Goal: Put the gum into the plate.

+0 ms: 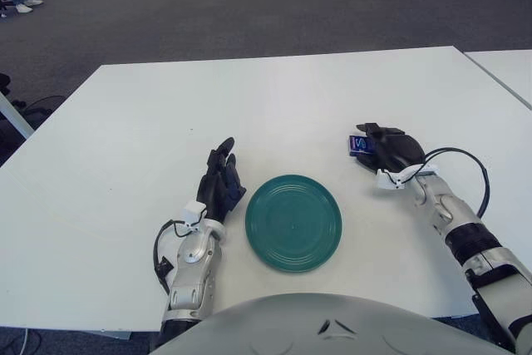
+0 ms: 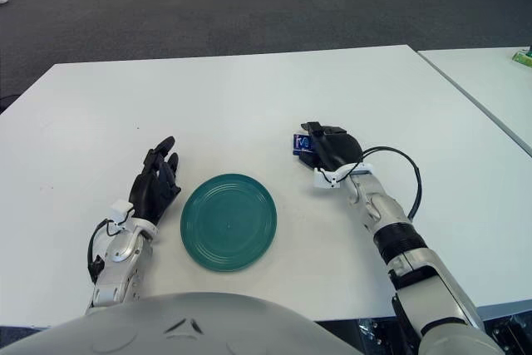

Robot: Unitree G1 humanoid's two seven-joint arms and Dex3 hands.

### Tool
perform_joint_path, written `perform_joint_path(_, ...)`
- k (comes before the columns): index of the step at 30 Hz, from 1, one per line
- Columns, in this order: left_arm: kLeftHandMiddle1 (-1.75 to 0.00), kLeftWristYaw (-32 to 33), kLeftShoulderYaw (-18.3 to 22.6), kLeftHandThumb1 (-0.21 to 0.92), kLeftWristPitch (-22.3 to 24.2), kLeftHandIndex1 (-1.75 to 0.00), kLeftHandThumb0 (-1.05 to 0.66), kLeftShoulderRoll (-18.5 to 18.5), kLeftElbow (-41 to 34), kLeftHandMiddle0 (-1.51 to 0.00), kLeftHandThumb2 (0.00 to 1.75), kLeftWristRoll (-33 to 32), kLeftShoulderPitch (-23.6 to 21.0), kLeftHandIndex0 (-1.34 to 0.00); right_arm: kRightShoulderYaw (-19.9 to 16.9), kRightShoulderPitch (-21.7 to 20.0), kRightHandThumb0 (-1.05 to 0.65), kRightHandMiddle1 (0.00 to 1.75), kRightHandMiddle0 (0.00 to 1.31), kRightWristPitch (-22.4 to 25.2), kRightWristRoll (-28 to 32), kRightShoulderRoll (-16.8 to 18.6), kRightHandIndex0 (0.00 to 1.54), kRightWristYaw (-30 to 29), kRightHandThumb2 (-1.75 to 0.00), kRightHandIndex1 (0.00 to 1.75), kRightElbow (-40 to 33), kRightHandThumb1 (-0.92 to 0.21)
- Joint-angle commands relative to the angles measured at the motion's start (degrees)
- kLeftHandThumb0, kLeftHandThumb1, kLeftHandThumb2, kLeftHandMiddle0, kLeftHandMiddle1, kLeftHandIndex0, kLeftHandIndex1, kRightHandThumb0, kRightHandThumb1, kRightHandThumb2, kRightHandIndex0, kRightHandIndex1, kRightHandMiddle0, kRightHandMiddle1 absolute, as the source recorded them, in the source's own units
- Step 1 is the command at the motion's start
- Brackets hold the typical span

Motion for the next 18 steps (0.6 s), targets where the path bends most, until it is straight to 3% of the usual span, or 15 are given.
perform_joint_path(1, -0.01, 0.58, -0.10, 0.92, -0.72, -0.63, -0.95, -0.40, 0.33, -0.24, 0.90, 0.46, -1.15, 0.00, 1.02, -1.73, -0.87, 0.50, 0.00, -1.30, -0.23, -1.92, 0.36, 2.42, -0.78, 0.01, 0.44, -0.92)
perform_joint_path(10, -0.01, 0.52, -0.50, 0.92, -0.70, -0.64, -0.96, -0.64, 0.04, -0.25, 0.89, 0.07, -1.33, 0.00, 1.55, -2.80, -0.89, 0.51, 0.00, -4.50, 2.07, -4.62, 0.40, 10.08, -0.80, 0.02, 0.40, -0.92)
perform_joint_path(18, -0.01, 1.05, -0.79, 0.92, -0.56, -0.64, -0.96, -0.99, -0.13, -0.26, 0.89, 0.02, -1.35, 0.00, 1.16, -3.38, -0.90, 0.50, 0.00, -4.44, 4.12, -5.71, 0.42, 16.82, -0.82, 0.03, -0.61, -0.92)
